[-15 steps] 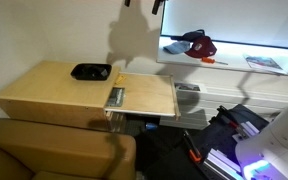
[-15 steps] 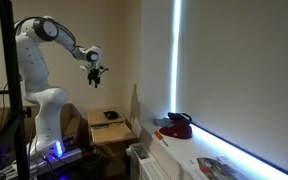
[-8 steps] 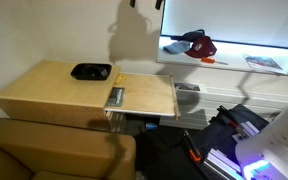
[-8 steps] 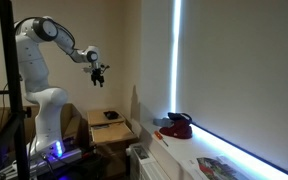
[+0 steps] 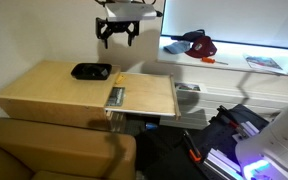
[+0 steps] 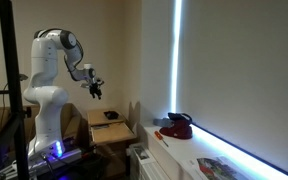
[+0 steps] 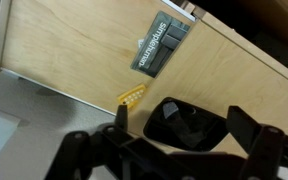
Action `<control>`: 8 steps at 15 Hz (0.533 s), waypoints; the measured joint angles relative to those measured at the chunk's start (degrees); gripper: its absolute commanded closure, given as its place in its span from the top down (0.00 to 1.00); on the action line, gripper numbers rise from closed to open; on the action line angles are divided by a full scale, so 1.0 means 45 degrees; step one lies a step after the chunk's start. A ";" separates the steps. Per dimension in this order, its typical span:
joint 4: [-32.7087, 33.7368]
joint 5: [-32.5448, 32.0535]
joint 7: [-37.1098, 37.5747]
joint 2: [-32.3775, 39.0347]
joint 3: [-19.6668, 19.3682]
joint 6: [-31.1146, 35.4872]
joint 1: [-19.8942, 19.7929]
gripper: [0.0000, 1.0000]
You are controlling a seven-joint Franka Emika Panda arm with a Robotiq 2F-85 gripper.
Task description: Remove the black sock from the black lunchbox
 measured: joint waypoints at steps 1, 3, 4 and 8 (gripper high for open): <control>-0.0013 0.0003 -0.0019 -0.0083 -0.0034 -0.0001 0.0019 1.00; -0.0022 0.0009 -0.0081 -0.0314 -0.0127 -0.0009 0.0017 1.00; -0.0022 0.0008 -0.0074 -0.0365 -0.0161 -0.0009 0.0050 1.00; 0.0392 -0.0651 0.0035 0.0893 -0.0500 0.0647 0.0175 1.00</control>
